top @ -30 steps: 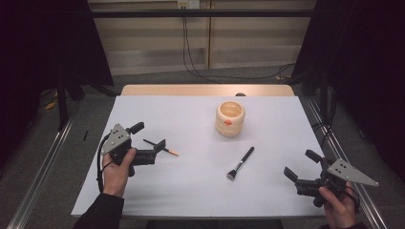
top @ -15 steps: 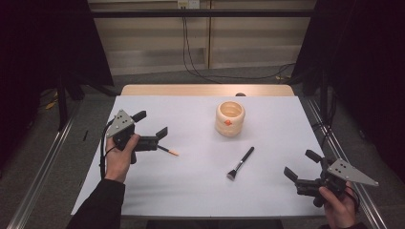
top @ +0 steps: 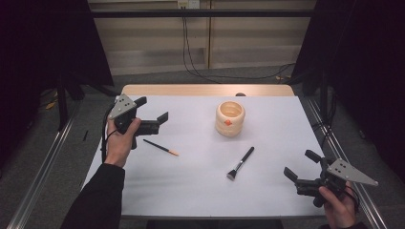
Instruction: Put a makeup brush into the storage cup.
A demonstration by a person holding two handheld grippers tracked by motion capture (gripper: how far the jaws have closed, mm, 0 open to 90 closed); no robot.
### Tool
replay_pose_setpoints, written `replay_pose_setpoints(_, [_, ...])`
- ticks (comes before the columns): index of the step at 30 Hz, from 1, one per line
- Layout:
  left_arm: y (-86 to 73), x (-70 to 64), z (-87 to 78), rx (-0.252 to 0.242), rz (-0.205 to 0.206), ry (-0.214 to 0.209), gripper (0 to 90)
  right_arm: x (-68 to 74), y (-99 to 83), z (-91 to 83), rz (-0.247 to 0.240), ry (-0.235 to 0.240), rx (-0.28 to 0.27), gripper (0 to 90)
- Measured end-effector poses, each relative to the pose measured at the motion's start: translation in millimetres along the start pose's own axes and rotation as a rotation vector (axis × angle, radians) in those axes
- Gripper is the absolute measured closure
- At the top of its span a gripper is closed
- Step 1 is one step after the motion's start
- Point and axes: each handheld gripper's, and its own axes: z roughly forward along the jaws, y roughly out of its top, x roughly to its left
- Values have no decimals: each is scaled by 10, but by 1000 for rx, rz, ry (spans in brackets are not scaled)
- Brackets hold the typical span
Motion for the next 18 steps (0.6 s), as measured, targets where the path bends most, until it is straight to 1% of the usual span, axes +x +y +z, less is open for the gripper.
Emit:
replay_pose_setpoints(1, [4, 15, 19, 0, -3, 4, 11, 3, 0, 0, 2, -1, -1, 0])
replay_pose_setpoints(2, [3, 32, 39, 5, 0, 8, 11, -2, -1, 3, -8, 1, -7, 0])
replay_pose_setpoints(4, [-12, 59, 84, 6, -9, 15, 11, 3, -1, 3, 0, 3, -7, 0])
replay_pose_setpoints(6, [-18, 96, 133, 20, -3, 26, 12, 1, -1, -1, 2, 1, 2, 0])
replay_pose_setpoints(8, [-11, 144, 180, 28, -8, 21, 14, -1, -2, -3, 4, 1, 0, 0])
replay_pose_setpoints(11, [11, 194, 251, 30, -13, 37, 19, -4, -2, -2, 7, 1, 2, 0])
replay_pose_setpoints(12, [14, 214, 275, 32, -14, 33, 20, -4, -2, -1, 5, 2, 1, 0])
replay_pose_setpoints(13, [16, 233, 300, 38, -15, 40, 19, -4, -2, -2, 5, 2, 0, 0])
replay_pose_setpoints(15, [9, 263, 325, 51, -4, 45, 23, -4, -1, -6, 2, 3, 0, 0])
replay_pose_setpoints(17, [-14, 288, 340, 67, -17, 48, 26, -4, -3, -3, 3, 1, -2, 0])
replay_pose_setpoints(18, [-28, 294, 347, 78, -14, 47, 25, -6, -3, -6, 3, 3, 1, 0])
